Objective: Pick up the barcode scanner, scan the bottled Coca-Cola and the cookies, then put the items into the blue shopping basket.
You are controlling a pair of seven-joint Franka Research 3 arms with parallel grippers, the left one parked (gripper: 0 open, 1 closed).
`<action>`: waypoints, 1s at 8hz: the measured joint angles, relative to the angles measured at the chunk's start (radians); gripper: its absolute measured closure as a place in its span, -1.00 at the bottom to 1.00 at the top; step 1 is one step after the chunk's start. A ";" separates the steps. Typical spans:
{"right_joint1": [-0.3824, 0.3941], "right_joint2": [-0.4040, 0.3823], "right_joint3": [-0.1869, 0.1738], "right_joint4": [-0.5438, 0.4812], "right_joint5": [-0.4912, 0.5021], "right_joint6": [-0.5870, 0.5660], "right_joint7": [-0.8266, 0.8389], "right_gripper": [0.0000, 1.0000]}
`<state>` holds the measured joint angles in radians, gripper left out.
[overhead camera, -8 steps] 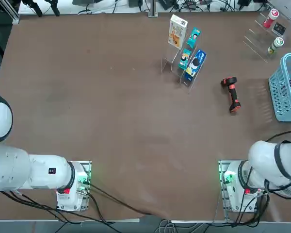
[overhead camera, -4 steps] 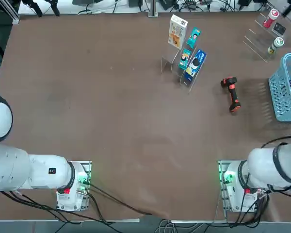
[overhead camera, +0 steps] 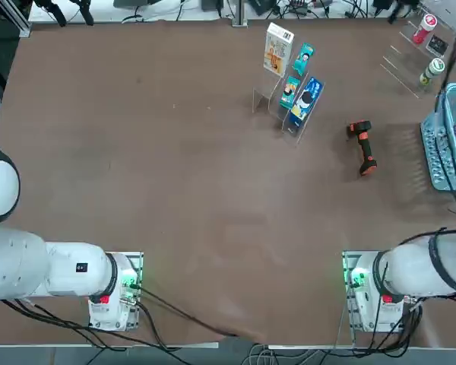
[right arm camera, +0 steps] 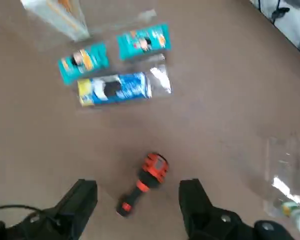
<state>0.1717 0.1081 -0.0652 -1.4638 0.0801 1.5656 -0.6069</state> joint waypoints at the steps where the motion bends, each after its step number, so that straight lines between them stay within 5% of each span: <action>1: 0.092 0.015 0.001 0.023 -0.008 0.002 0.159 -1.00; 3: 0.212 0.079 0.001 0.098 -0.015 0.006 0.345 -1.00; 8: 0.402 0.285 -0.002 0.229 -0.021 0.103 0.457 -1.00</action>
<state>0.5739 0.3932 -0.0674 -1.2344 0.0592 1.6690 -0.1503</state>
